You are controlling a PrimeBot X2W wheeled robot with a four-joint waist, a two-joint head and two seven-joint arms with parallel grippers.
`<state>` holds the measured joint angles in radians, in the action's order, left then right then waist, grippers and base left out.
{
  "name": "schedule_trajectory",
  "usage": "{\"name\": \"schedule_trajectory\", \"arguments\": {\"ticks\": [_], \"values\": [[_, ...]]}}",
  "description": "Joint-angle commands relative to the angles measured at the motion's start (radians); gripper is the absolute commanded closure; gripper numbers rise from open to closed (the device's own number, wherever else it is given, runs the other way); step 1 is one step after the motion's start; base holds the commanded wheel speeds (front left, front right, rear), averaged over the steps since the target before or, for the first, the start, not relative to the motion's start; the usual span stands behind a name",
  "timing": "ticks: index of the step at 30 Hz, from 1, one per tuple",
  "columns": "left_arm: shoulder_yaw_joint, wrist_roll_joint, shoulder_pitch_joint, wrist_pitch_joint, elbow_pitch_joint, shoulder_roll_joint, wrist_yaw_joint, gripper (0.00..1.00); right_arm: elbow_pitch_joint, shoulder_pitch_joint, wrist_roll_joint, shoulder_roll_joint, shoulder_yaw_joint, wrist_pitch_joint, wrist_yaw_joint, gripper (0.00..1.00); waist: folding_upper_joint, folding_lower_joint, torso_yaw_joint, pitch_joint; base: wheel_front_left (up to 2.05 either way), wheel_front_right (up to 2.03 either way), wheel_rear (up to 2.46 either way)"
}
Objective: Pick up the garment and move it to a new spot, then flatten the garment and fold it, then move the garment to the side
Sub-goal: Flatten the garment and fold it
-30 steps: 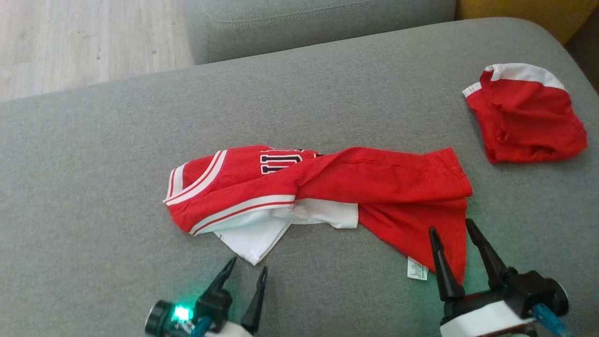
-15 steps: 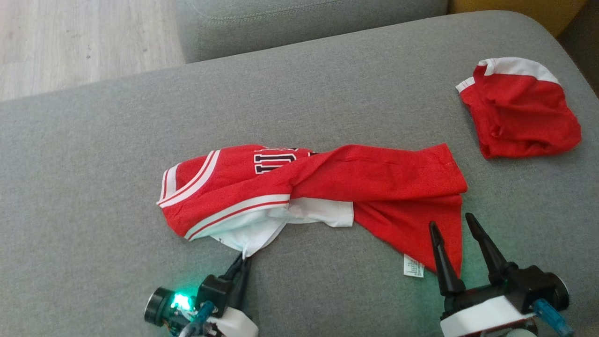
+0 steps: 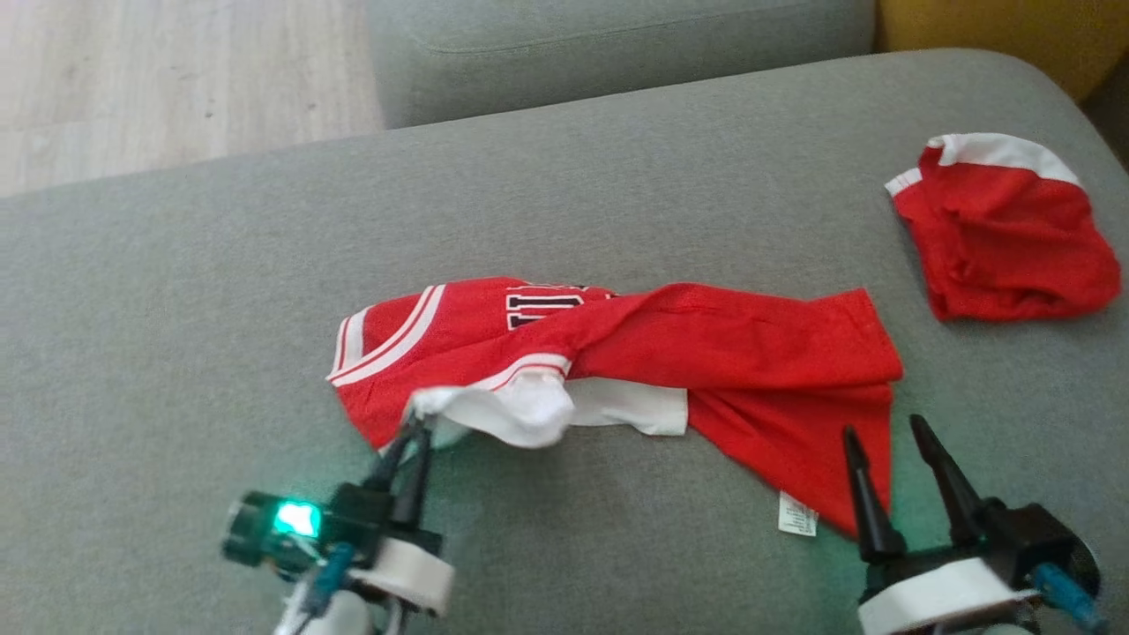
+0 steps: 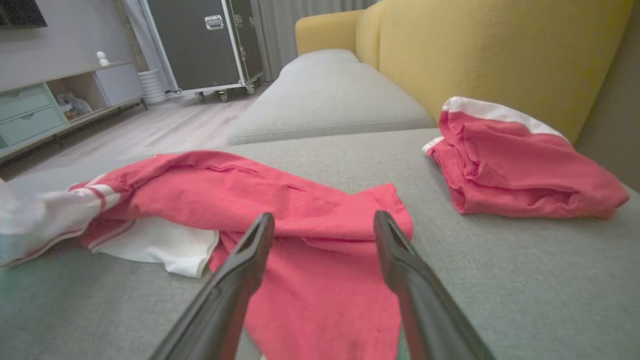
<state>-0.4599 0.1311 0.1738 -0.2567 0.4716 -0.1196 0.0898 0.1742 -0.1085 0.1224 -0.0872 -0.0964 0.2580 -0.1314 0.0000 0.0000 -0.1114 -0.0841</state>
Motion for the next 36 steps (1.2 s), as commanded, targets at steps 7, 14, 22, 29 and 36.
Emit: {"name": "schedule_trajectory", "arguments": {"ticks": [7, 14, 22, 29, 36], "values": [[0.104, -0.018, 0.015, -0.005, -0.212, -0.116, 0.03, 1.0, 0.159, 0.159, 0.122, -0.094, 0.013, -0.018, 0.001, 0.0, 0.0, 0.0, 0.045, -0.013, 0.0, 0.0, 0.0], [0.149, -0.011, 0.009, 0.007, -0.328, -0.173, 0.052, 1.0, 0.257, 0.314, 0.335, -0.246, -0.064, -0.235, 0.001, 0.0, 0.0, 0.0, 0.072, -0.045, 0.0, 0.0, 0.0], [0.145, -0.012, 0.013, 0.022, -0.37, -0.188, 0.056, 1.0, 0.255, 0.408, 0.472, -0.357, -0.203, -0.338, 0.001, 0.0, 0.0, 0.0, 0.089, -0.078, 0.0, 0.0, 0.0], [0.137, -0.013, 0.034, 0.029, -0.377, -0.193, 0.055, 1.0, 0.328, 0.517, 0.507, -0.404, -0.279, -0.394, 0.001, 0.0, 0.0, 0.0, 0.109, -0.115, 0.0, 0.0, 0.0], [0.127, -0.01, 0.052, 0.028, -0.369, -0.19, 0.052, 1.0, 0.42, 0.594, 0.556, -0.411, -0.333, -0.44, 0.001, 0.0, 0.0, 0.0, 0.123, -0.13, 0.0, 0.0, 0.0]]}}
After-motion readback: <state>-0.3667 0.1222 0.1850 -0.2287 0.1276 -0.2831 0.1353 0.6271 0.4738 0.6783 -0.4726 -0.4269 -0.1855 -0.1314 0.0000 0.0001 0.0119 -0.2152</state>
